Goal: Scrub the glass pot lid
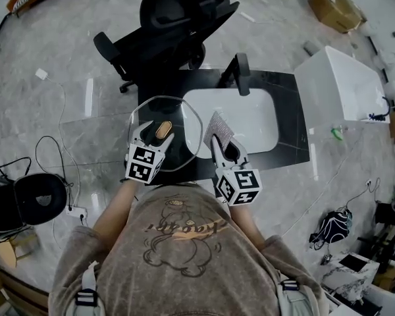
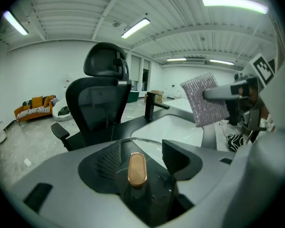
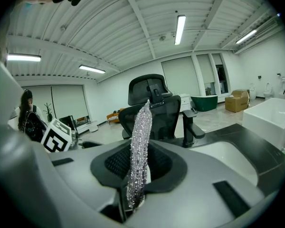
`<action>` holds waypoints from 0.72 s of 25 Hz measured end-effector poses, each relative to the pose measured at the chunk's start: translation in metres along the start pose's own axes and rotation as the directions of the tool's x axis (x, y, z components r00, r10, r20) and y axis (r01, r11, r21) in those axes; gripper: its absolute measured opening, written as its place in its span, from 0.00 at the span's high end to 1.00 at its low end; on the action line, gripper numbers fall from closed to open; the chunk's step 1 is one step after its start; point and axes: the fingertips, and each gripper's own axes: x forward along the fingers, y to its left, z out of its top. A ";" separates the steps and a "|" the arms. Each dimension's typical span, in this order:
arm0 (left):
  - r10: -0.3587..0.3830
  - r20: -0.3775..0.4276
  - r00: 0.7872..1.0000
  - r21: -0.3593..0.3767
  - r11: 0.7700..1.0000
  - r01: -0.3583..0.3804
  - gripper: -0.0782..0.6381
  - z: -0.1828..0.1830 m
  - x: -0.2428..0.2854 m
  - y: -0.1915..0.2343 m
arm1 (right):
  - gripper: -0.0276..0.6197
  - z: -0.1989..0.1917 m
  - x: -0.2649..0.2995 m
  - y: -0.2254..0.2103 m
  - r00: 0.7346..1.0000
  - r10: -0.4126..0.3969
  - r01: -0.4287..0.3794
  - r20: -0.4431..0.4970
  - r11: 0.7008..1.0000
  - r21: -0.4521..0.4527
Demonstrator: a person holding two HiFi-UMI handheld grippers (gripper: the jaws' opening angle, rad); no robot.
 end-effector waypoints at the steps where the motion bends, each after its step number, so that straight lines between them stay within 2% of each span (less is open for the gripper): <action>1: 0.004 -0.025 1.000 0.012 1.000 -0.004 0.50 -0.009 0.010 0.000 | 0.84 -0.001 -0.001 -0.002 1.000 0.000 0.000 -0.003 1.000 -0.001; 4: 0.033 -0.085 0.996 0.031 0.999 -0.031 0.52 -0.035 0.039 0.006 | 0.84 -0.004 -0.001 -0.009 1.000 -0.008 0.008 -0.014 1.000 0.002; 8: 0.038 -0.152 0.988 0.000 0.999 -0.038 0.55 -0.059 0.062 0.011 | 0.84 -0.009 -0.005 -0.019 0.999 -0.022 0.022 -0.027 1.000 0.005; 13: 0.038 -0.159 0.987 -0.020 0.999 -0.042 0.60 -0.066 0.071 0.013 | 0.84 -0.010 -0.004 -0.022 0.999 -0.024 0.024 -0.035 1.000 0.004; 18: 0.045 -0.169 0.985 -0.031 0.998 -0.051 0.60 -0.068 0.073 0.012 | 0.84 -0.009 -0.003 -0.023 0.999 -0.018 0.018 -0.036 1.000 0.002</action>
